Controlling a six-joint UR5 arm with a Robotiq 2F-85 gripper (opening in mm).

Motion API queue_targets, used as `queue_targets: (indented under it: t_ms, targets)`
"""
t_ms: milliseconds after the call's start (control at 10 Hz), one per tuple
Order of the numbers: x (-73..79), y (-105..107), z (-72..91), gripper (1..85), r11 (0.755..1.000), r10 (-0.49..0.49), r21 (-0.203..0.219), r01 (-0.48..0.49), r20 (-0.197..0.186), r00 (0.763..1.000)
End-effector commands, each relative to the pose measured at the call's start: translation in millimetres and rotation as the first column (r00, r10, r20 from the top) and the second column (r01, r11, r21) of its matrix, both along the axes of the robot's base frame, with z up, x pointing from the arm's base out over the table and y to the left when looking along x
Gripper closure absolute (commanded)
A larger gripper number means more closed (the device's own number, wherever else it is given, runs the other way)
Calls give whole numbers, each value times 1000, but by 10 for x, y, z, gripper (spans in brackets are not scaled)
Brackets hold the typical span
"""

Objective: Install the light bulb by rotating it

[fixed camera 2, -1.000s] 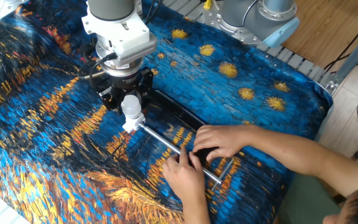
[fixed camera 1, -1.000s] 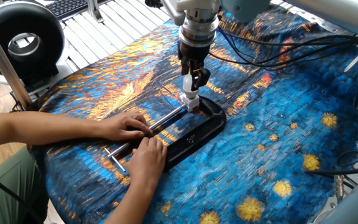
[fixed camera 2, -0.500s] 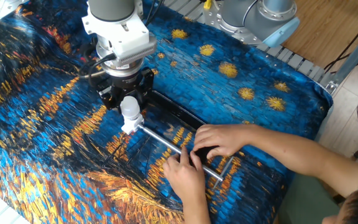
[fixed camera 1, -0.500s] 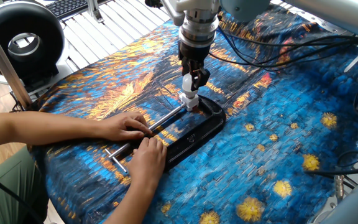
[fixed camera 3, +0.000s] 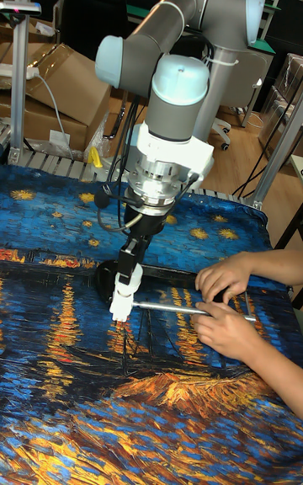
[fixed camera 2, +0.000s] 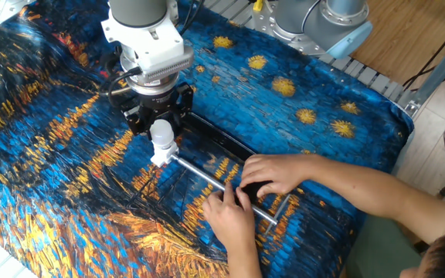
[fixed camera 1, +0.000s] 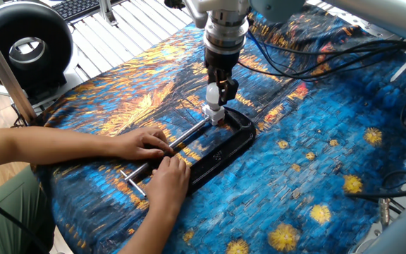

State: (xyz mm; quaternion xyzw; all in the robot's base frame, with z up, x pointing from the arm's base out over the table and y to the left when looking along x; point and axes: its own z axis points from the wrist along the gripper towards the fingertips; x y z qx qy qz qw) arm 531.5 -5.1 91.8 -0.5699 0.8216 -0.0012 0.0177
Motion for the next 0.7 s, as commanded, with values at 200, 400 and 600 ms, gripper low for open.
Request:
queue_targets:
  t_ms: [200, 400, 600]
  targets:
    - [-51, 43, 12, 217, 999, -38, 20, 38, -22, 999]
    - [-27, 39, 12, 233, 999, -32, 19, 32, -12, 999]
    - [-3, 35, 12, 290, 999, -34, 18, 34, -3, 999]
